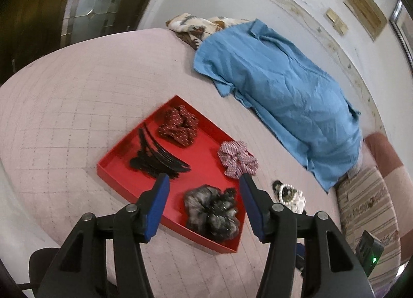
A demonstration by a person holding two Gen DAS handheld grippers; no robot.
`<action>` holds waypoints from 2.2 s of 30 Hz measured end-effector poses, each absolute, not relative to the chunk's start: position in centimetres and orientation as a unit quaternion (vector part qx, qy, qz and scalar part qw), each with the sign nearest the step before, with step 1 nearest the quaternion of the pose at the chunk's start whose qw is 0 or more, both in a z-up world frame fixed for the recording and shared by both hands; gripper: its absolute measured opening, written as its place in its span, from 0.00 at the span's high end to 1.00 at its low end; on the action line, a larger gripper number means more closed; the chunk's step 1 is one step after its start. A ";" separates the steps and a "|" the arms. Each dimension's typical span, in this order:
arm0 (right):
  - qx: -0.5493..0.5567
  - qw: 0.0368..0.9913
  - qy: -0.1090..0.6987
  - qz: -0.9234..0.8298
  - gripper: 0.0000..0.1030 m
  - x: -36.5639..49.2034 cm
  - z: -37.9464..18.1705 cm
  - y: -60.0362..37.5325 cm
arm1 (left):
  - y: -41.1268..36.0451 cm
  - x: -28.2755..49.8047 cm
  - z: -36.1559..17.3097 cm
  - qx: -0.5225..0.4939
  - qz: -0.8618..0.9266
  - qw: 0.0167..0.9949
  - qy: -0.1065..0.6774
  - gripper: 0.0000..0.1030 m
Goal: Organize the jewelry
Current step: 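Move both tools back toward the remaining accessories, then grasp pearl bracelet with left tool while right tool grasps black hair tie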
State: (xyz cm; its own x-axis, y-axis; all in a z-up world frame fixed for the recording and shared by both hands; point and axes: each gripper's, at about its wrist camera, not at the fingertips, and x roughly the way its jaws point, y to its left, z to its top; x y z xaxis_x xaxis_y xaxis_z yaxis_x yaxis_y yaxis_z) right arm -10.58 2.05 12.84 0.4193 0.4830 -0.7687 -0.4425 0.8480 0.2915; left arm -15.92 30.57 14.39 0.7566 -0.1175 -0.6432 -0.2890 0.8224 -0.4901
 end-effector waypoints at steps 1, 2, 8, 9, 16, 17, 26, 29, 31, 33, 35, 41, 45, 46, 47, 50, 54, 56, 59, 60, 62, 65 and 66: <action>0.027 0.844 0.465 0.268 0.50 -10.5 12.7 1.2 | 30.2 -15.8 14.5 -0.289 0.047 0.891 0.348 0.47; 0.035 0.845 0.467 0.258 0.50 -10.4 12.5 -0.1 | 29.6 -15.7 14.5 -0.283 0.044 0.891 0.352 0.47; 0.081 0.852 0.475 0.203 0.49 -9.8 11.5 -7.2 | 25.3 -14.6 15.0 -0.239 0.020 0.895 0.375 0.47; 0.089 0.854 0.475 0.194 0.49 -9.6 11.3 -8.4 | 24.4 -14.3 15.1 -0.229 0.015 0.896 0.379 0.47; 0.146 0.860 0.470 0.136 0.49 -8.5 10.1 -16.0 | 17.8 -11.9 14.2 -0.177 -0.029 0.890 0.420 0.47; 0.151 0.861 0.468 0.131 0.49 -8.3 10.0 -16.6 | 16.9 -11.6 14.0 -0.171 -0.035 0.888 0.425 0.47; 0.171 0.863 0.461 0.114 0.49 -5.3 7.7 -19.8 | 8.7 -6.9 11.7 -0.108 -0.077 0.880 0.456 0.47; 0.167 0.867 0.456 0.117 0.49 -3.9 7.0 -20.0 | 6.7 -4.8 10.5 -0.092 -0.085 0.876 0.466 0.47; 0.166 0.869 0.452 0.117 0.49 -3.0 6.5 -20.2 | 5.4 -3.4 9.5 -0.082 -0.090 0.873 0.473 0.47; 0.167 0.870 0.449 0.116 0.49 -2.1 6.0 -20.5 | 4.5 -2.3 8.6 -0.070 -0.092 0.872 0.475 0.48; 0.168 0.870 0.450 0.115 0.49 -1.3 5.5 -20.8 | 3.6 -1.1 7.7 -0.058 -0.094 0.871 0.478 0.52; 0.174 0.864 0.459 0.115 0.56 0.7 3.9 -21.3 | 3.1 2.6 5.6 -0.062 -0.084 0.867 0.487 0.63; 0.166 0.863 0.460 0.125 0.61 1.7 3.6 -20.6 | 4.1 5.1 4.2 -0.104 -0.077 0.857 0.499 0.67; 0.163 0.863 0.460 0.127 0.61 1.9 3.5 -20.5 | 4.2 5.6 3.9 -0.108 -0.078 0.855 0.501 0.67; 0.160 0.864 0.460 0.129 0.61 2.1 3.5 -20.3 | 4.1 6.0 3.7 -0.107 -0.080 0.855 0.502 0.67; 0.154 0.862 0.463 0.134 0.70 2.7 3.2 -19.8 | 3.6 6.7 3.2 -0.101 -0.088 0.853 0.504 0.74; 0.159 0.860 0.466 0.138 0.81 3.2 2.8 -19.7 | 3.2 7.2 2.8 -0.100 -0.086 0.851 0.508 0.91; 0.162 0.857 0.469 0.138 0.88 3.3 2.6 -19.8 | 3.2 7.2 2.9 -0.104 -0.080 0.851 0.508 0.91; 0.163 0.858 0.467 0.136 0.90 3.2 2.7 -19.8 | 2.9 6.4 3.7 -0.102 -0.077 0.856 0.502 0.91; 0.162 0.860 0.465 0.132 0.90 3.1 2.8 -19.8 | 2.9 6.1 4.0 -0.104 -0.078 0.857 0.499 0.91; 0.161 0.864 0.460 0.126 0.90 2.9 3.2 -19.9 | 3.2 5.2 5.0 -0.113 -0.083 0.859 0.493 0.91; 0.168 0.868 0.450 0.124 0.90 2.4 3.8 -20.1 | 3.4 3.8 6.3 -0.118 -0.092 0.862 0.483 0.91; 0.171 0.869 0.448 0.125 0.90 2.3 4.0 -20.1 | 3.5 3.4 6.7 -0.119 -0.095 0.863 0.481 0.91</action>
